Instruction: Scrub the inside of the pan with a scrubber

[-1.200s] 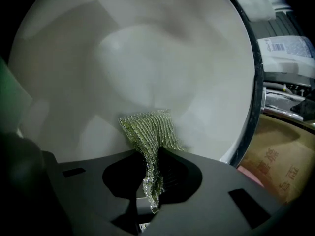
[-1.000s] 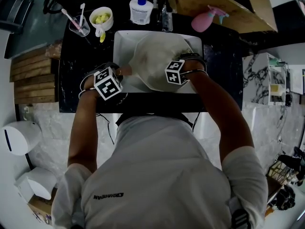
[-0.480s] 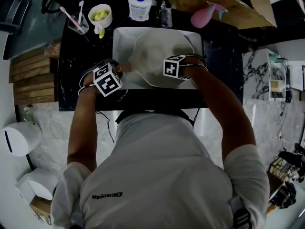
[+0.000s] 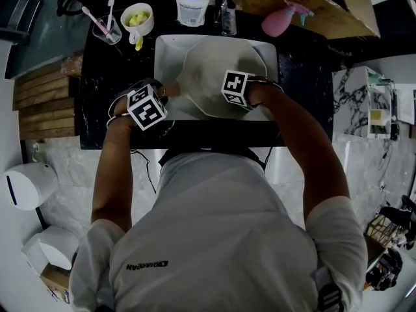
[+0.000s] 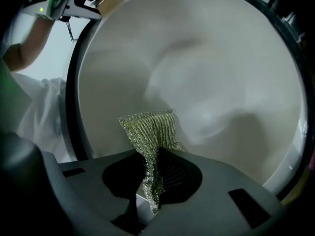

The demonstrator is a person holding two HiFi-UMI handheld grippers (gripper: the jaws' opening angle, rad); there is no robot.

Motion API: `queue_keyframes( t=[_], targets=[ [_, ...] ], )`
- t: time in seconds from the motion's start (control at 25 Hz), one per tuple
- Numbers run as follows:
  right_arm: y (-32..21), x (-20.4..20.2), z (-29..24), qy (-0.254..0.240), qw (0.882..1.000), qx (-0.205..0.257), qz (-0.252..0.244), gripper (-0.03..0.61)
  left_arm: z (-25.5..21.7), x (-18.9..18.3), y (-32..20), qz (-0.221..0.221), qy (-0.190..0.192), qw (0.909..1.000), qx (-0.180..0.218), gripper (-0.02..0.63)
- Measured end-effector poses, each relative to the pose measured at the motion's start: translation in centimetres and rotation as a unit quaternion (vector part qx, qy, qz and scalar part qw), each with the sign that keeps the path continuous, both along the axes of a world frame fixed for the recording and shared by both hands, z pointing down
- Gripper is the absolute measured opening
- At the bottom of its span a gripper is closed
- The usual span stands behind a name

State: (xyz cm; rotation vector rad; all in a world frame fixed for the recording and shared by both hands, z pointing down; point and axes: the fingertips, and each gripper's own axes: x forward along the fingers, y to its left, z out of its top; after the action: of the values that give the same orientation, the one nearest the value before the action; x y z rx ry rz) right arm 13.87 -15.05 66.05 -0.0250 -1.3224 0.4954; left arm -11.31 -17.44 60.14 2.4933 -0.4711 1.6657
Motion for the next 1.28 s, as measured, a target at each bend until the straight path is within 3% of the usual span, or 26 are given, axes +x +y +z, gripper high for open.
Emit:
queue_keyframes(
  t=[0.24,0.48,0.76,1.0,1.16,1.28],
  targets=[
    [1.7,-2.3,-0.5,-0.046,0.994,-0.075,0.057,0.080,0.1,-0.1,0.0,0.000,-0.002,1.0000,0.003,0.169],
    [2.3,-4.2,-0.7,-0.079,0.985,-0.118,0.095,0.080,0.3,-0.1,0.1,-0.003,0.000,1.0000,-0.004,0.169],
    [3.2,-6.7,-1.8,-0.142,0.964,-0.169,0.150,0.080,0.3,-0.1,0.2,-0.005,0.000,1.0000,-0.007,0.169],
    [3.6,-8.9,-3.3,-0.209,0.936,-0.210,0.193,0.080,0.3,-0.1,0.2,-0.005,0.001,1.0000,-0.009,0.169],
    [3.0,-9.0,-4.1,-0.252,0.928,-0.190,0.200,0.080,0.3,-0.1,0.2,-0.003,0.001,1.0000,-0.008,0.169],
    [1.2,-8.7,-4.8,-0.279,0.935,-0.114,0.187,0.080,0.3,-0.1,0.1,-0.002,0.001,1.0000,-0.007,0.169]
  ],
)
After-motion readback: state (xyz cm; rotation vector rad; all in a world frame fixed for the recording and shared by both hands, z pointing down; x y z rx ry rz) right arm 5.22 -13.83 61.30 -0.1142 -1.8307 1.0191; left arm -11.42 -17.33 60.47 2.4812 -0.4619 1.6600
